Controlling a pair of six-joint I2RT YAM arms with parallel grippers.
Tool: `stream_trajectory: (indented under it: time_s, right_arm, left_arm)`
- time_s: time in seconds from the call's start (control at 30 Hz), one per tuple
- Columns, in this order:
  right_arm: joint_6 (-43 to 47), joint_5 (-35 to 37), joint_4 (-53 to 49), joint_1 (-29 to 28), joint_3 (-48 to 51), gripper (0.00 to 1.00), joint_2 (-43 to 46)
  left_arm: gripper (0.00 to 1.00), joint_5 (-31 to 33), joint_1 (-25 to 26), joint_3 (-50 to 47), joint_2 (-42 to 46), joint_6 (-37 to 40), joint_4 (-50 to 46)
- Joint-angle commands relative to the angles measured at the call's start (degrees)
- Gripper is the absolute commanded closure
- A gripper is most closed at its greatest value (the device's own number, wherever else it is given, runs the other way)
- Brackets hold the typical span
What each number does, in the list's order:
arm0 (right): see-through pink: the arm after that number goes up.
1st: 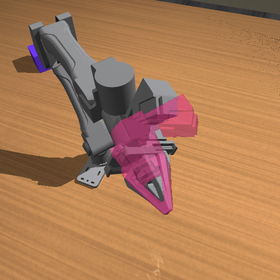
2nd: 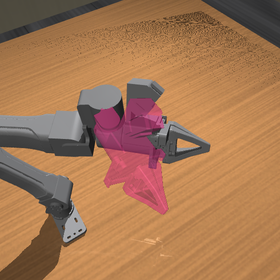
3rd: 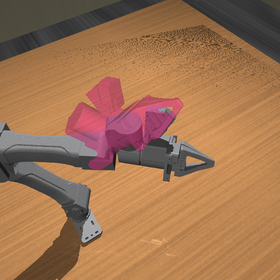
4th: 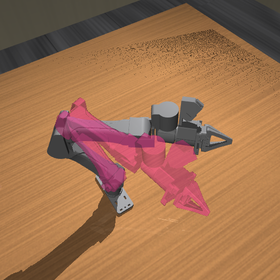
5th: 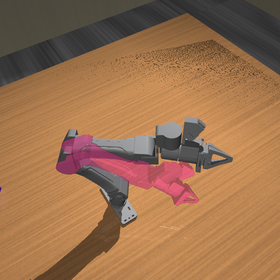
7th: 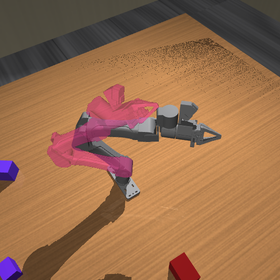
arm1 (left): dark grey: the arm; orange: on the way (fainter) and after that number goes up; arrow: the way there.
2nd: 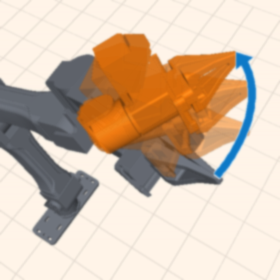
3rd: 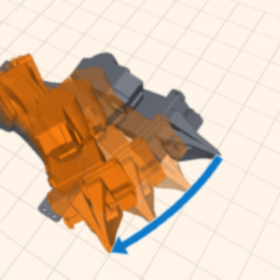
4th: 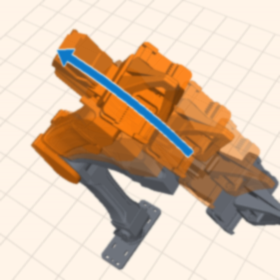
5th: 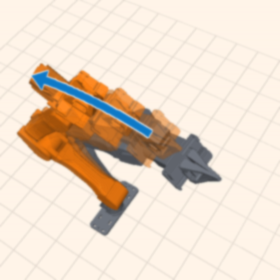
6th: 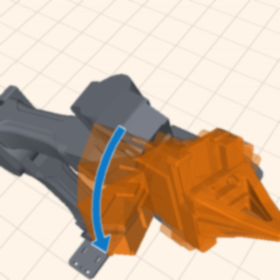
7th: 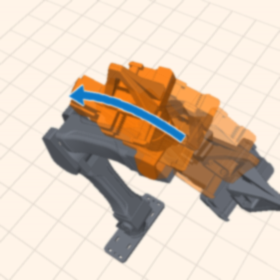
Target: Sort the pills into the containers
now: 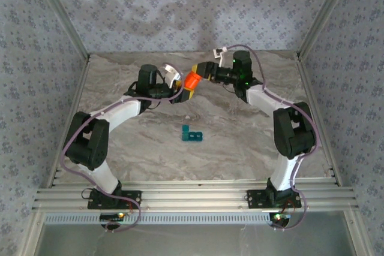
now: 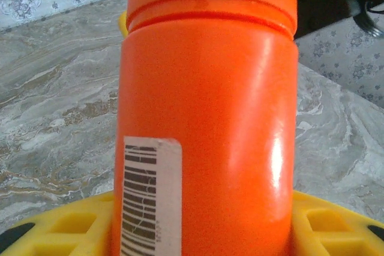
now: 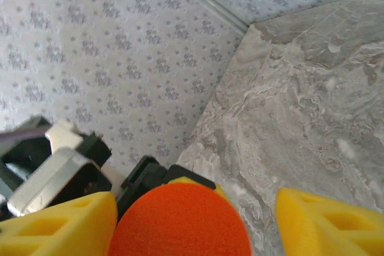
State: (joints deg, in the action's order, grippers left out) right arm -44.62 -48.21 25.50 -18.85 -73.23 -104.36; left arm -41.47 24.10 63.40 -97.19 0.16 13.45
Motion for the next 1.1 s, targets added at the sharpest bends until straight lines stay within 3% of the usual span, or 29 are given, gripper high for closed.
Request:
stream_trajectory:
  time_s: [0.0, 0.2, 0.4, 0.8, 1.07]
  right_arm:
    - [-0.9, 3.0, -2.1, 1.2, -0.7, 0.2, 2.7]
    - [-6.9, 14.3, -18.2, 0.9, -3.5, 0.18, 4.7]
    - [-7.2, 20.7, -26.9, -1.6, -6.6, 0.17, 5.2]
    - [-7.8, 20.7, -30.2, -4.7, -8.9, 0.19, 2.8]
    - [-7.8, 19.5, -30.2, -6.2, -9.4, 0.29, 2.4]
  left_arm:
    - [1.0, 0.1, 0.1, 0.9, 2.2, 1.9, -0.3]
    - [1.0, 6.7, 1.8, 1.4, 2.0, 6.8, -3.7]
    - [1.0, 9.5, 2.6, 1.9, 1.2, 8.7, -5.2]
    - [1.0, 10.2, 3.6, 2.9, 0.2, 9.9, -6.3]
    - [1.0, 10.3, 3.9, 3.1, -0.2, 9.8, -6.0]
